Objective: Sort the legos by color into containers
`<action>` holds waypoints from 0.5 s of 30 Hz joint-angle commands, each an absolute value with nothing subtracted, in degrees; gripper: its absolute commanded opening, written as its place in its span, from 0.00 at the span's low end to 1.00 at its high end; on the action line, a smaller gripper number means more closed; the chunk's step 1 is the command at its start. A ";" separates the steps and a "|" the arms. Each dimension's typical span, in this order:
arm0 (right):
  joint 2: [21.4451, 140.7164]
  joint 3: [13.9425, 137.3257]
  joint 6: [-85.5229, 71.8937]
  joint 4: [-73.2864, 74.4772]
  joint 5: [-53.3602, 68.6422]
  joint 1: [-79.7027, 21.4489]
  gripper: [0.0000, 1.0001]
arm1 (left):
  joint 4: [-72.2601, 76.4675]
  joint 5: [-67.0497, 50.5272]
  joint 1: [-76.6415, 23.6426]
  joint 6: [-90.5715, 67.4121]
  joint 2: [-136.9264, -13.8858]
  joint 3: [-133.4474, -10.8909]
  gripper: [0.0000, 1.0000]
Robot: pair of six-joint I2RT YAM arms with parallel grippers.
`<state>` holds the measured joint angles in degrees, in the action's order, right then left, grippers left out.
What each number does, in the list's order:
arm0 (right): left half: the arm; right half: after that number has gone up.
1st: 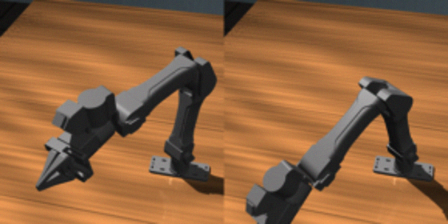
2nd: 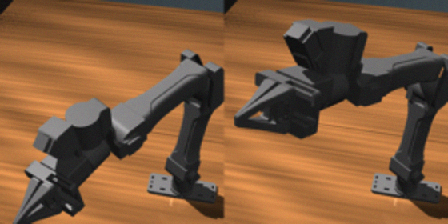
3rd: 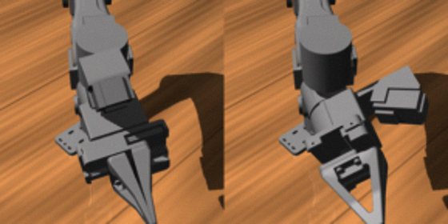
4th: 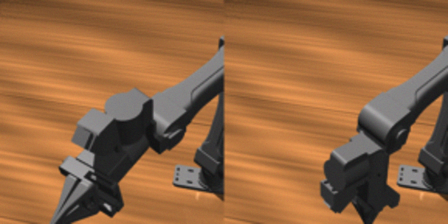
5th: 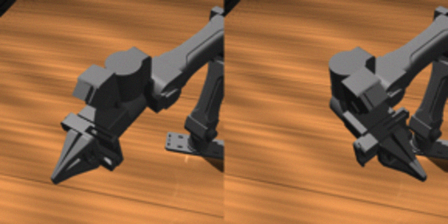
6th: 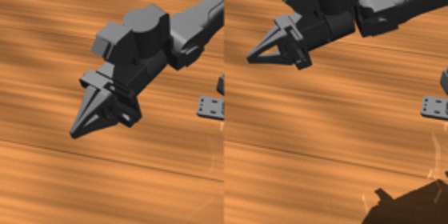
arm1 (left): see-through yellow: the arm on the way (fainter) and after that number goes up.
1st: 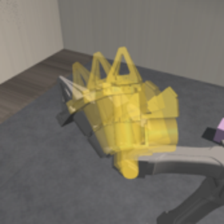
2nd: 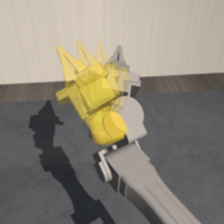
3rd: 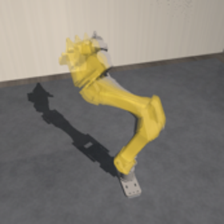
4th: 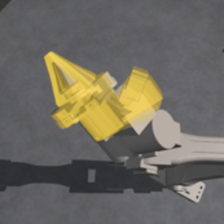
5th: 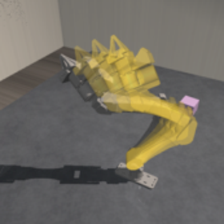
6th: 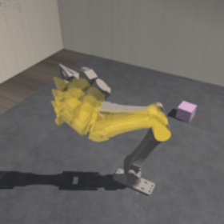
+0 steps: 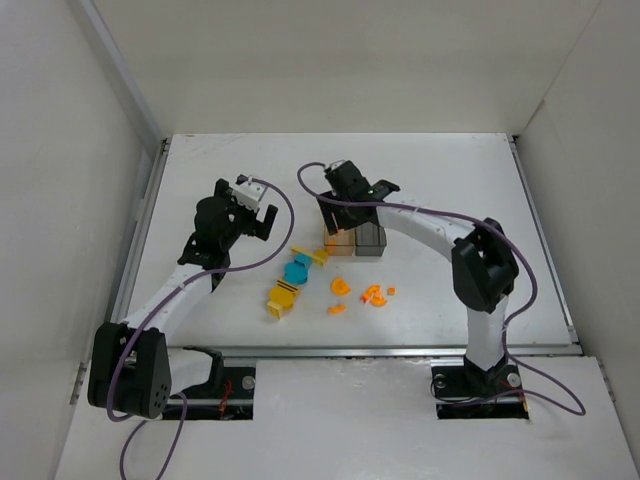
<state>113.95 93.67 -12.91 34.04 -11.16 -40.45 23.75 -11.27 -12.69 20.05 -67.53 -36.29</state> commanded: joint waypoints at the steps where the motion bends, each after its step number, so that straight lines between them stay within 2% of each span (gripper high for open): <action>1: 103.22 89.95 -14.49 36.03 -13.53 -40.17 0.75 | 26.02 -11.16 -12.92 20.21 -65.57 -36.12 0.99; 2: 101.18 87.82 -15.81 36.04 -13.54 -40.17 0.82 | 26.02 -11.16 -12.92 20.21 -65.57 -36.12 0.99; 4: 96.36 81.78 -17.74 38.22 -14.15 -40.17 0.87 | 26.02 -11.16 -12.92 20.21 -65.57 -36.12 0.99; 8: 93.43 73.42 -25.12 44.20 -13.37 -40.17 0.87 | 26.02 -11.87 -12.92 20.21 -66.09 -36.12 0.99; 12: 90.54 64.88 -34.68 45.53 -12.22 -40.17 0.71 | 26.02 -12.48 -13.45 20.21 -66.62 -36.12 0.99; 13: 90.01 63.56 -36.28 46.05 -12.22 -39.56 0.61 | 26.02 -13.00 -13.45 20.21 -66.62 -36.12 0.99; 15: 89.48 60.75 -38.40 45.18 -11.26 -38.85 0.58 | 26.02 -13.01 -13.45 20.21 -66.62 -36.12 0.99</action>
<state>91.29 63.09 -30.76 43.16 -12.12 -39.99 23.75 -11.86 -13.15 20.05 -67.53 -36.29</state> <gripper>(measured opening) 0.592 0.990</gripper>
